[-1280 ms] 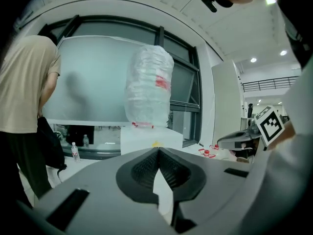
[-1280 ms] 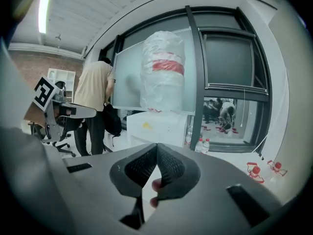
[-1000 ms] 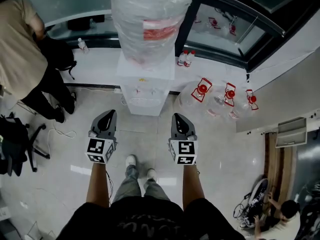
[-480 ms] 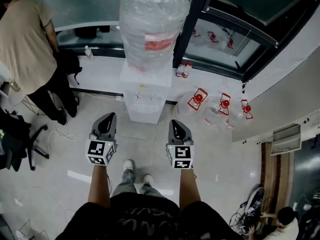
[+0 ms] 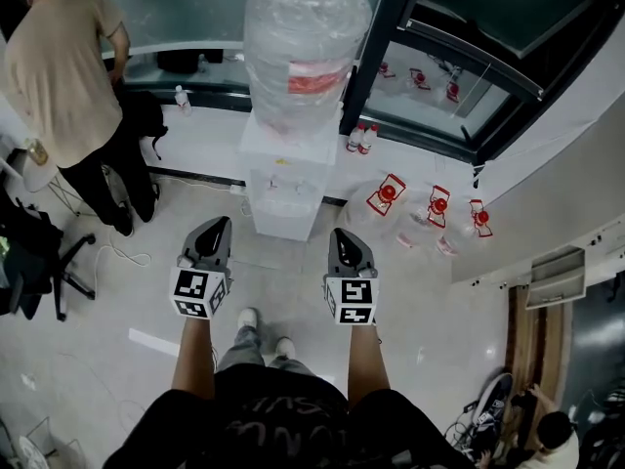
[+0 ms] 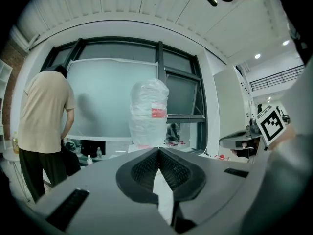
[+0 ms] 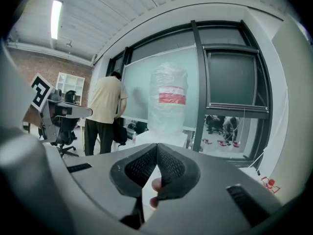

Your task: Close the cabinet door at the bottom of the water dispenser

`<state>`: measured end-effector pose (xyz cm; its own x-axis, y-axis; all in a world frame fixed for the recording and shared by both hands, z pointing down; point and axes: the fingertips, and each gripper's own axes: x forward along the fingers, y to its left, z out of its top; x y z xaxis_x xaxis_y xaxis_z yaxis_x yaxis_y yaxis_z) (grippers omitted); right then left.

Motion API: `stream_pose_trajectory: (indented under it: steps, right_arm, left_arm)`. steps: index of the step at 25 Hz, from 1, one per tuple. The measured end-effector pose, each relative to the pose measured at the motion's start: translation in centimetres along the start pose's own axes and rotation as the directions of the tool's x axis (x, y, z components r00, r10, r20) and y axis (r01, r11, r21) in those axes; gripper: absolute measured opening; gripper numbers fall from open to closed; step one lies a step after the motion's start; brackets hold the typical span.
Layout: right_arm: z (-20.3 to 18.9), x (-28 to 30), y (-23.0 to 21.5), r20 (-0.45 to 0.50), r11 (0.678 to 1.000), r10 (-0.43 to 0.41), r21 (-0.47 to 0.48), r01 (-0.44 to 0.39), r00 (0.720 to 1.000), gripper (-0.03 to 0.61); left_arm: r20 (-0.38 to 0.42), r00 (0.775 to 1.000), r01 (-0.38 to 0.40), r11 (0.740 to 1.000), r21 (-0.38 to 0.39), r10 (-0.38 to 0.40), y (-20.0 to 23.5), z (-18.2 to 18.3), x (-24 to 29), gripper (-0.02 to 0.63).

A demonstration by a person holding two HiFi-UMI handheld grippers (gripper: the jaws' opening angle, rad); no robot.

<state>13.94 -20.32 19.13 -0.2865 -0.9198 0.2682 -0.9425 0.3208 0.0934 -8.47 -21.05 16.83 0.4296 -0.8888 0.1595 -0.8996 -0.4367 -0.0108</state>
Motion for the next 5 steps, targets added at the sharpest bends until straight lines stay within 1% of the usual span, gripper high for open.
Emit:
stream_pose_trajectory:
  steps: [5]
  right_arm:
    - [0.40, -0.90, 0.41, 0.008, 1.000, 0.009, -0.011, -0.009, 1.000, 0.012]
  left_arm:
    - [0.011, 1.000, -0.003, 1.000, 0.003, 0.003, -0.47, 0.66, -0.95, 0.014]
